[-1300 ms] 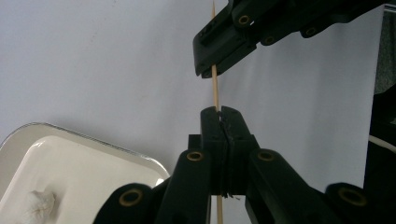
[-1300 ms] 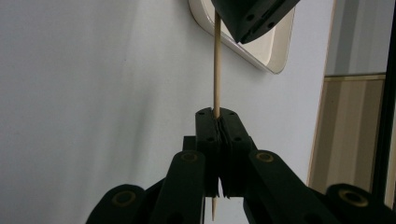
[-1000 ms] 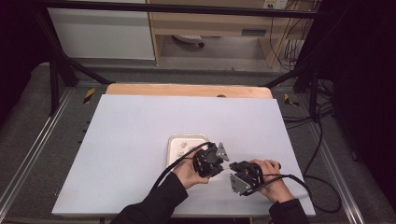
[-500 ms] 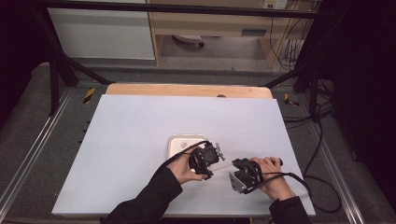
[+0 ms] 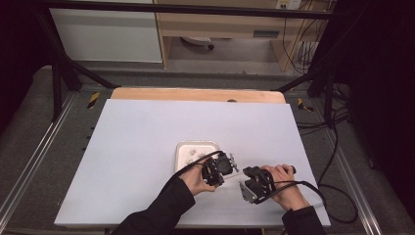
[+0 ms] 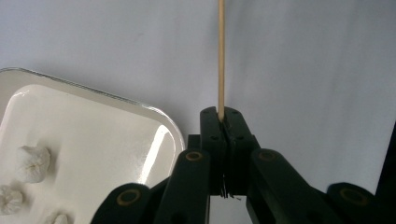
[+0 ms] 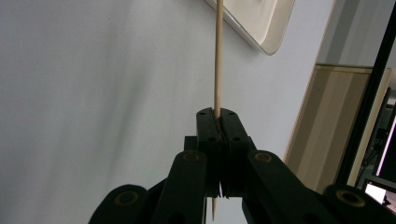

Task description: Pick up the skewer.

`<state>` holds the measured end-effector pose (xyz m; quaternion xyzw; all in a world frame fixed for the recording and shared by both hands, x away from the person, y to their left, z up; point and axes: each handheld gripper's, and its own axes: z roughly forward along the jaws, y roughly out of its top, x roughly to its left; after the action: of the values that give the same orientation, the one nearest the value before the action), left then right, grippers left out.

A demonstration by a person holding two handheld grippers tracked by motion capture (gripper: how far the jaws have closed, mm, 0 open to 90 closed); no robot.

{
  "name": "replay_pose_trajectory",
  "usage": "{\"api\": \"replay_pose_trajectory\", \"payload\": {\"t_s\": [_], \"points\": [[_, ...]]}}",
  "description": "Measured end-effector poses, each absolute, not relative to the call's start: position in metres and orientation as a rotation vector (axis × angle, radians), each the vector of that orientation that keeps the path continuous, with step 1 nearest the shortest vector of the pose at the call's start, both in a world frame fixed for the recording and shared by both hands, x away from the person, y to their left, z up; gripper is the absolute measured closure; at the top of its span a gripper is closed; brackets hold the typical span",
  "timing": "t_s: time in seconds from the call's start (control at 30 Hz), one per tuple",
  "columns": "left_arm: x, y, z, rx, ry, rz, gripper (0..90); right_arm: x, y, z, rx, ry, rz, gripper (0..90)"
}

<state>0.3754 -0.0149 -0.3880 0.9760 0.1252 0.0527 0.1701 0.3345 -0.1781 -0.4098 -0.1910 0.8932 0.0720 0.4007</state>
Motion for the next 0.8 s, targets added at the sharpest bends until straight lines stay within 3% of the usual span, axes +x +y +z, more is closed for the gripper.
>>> {"api": "replay_pose_trajectory", "payload": {"t_s": [0.37,0.6,0.63,0.67,0.8], "points": [[0.371,-0.012,-0.388,2.747,0.370,0.194,88.8,0.334,-0.179,-0.408,-0.449,2.266,0.200,87.6],[0.374,0.002,-0.385,2.729,0.408,0.217,88.8,0.339,-0.187,-0.399,-0.277,2.270,0.328,59.9],[0.375,0.006,-0.385,2.723,0.416,0.220,88.8,0.339,-0.187,-0.399,-0.277,2.270,0.328,59.9],[0.376,0.010,-0.384,2.725,0.422,0.224,88.8,0.340,-0.193,-0.397,-0.159,2.289,0.408,50.0],[0.378,0.028,-0.382,2.698,0.477,0.237,88.7,0.344,-0.201,-0.398,0.036,2.330,0.533,40.8]]}}
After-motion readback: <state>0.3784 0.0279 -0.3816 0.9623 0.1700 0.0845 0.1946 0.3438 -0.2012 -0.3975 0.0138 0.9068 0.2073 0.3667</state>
